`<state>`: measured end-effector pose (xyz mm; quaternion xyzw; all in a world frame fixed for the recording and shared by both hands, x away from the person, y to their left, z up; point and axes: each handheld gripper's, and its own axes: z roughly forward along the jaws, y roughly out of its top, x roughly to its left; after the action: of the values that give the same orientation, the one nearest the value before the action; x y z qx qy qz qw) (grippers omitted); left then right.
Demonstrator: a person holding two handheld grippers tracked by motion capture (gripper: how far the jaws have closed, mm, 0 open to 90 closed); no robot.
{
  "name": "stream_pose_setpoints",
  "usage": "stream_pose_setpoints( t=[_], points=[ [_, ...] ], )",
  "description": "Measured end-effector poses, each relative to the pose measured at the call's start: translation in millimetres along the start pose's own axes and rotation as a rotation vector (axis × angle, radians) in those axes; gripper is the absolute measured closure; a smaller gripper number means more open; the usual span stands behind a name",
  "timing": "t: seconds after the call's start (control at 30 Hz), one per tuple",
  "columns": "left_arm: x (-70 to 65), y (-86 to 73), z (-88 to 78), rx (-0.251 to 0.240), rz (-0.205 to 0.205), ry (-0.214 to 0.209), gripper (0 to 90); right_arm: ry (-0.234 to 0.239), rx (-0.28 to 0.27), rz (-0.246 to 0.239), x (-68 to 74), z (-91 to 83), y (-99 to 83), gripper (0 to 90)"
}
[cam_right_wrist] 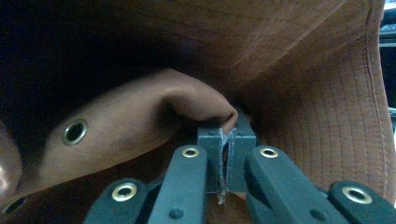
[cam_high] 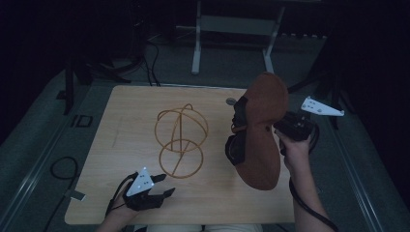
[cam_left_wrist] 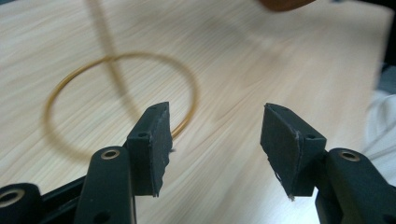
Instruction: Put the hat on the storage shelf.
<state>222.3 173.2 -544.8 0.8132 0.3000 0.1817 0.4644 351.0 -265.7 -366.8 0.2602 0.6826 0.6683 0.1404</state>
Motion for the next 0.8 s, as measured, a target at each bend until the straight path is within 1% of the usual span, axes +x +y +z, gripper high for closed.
stream_pose_setpoints(
  t=[0.03,0.07,0.17,0.2,0.27,0.3,0.33,0.37,0.43,0.5,0.53,0.6,0.7,0.73,0.77,0.8],
  points=[
    [3.2,-4.9,-1.1,0.025,-0.003,0.035,43.7,0.002,0.002,0.0,-0.2,2.3,0.1,87.4],
    [6.6,-10.0,-2.5,0.04,-0.004,0.057,43.7,0.002,0.003,-0.002,-0.5,4.5,0.1,87.4],
    [17.2,-22.5,-7.0,0.066,-0.06,0.102,43.7,0.008,0.005,0.003,-2.2,11.1,0.3,87.4],
    [20.1,-25.8,-9.5,0.062,-0.071,0.109,43.6,0.008,0.007,0.006,-2.5,13.2,0.4,87.4],
    [24.6,-31.0,-14.1,0.048,-0.093,0.138,43.2,0.009,0.007,0.01,-3.6,17.5,0.7,87.4],
    [26.5,-32.6,-15.8,0.044,-0.102,0.147,40.7,0.01,0.007,0.01,-4.2,19.7,1.0,87.4],
    [29.6,-34.8,-18.6,0.042,-0.113,0.169,40.4,0.01,0.009,0.01,-4.4,21.3,1.2,87.4],
    [32.0,-36.2,-20.7,0.038,-0.123,0.205,38.1,0.011,0.013,0.007,-5.0,23.9,1.7,87.4],
    [38.9,-38.6,-24.5,0.033,-0.172,0.248,33.5,0.006,0.017,0.006,-6.4,28.5,2.4,87.4],
    [45.8,-40.9,-28.5,0.027,-0.208,0.288,26.5,0.006,0.019,0.01,-8.5,32.9,3.1,87.4],
    [48.8,-41.8,-30.4,0.032,-0.222,0.318,23.8,0.005,0.022,0.013,-9.4,35.0,3.6,87.4],
    [55.2,-44.6,-34.5,0.046,-0.256,0.331,14.6,0.004,0.028,0.01,-10.5,38.8,5.0,87.4],
    [62.0,-51.2,-39.9,0.039,-0.288,0.38,10.2,0.0,0.035,0.001,-10.7,44.4,9.3,87.4],
    [65.3,-54.7,-42.0,0.036,-0.308,0.404,9.3,0.001,0.035,0.001,-10.7,45.9,10.8,87.4],
    [67.9,-57.4,-43.8,0.024,-0.327,0.415,9.1,0.001,0.035,-0.004,-10.3,48.2,14.0,87.4],
    [70.1,-59.4,-45.3,0.029,-0.339,0.434,8.8,-0.001,0.032,-0.01,-9.8,50.1,17.0,87.4]
  ],
)
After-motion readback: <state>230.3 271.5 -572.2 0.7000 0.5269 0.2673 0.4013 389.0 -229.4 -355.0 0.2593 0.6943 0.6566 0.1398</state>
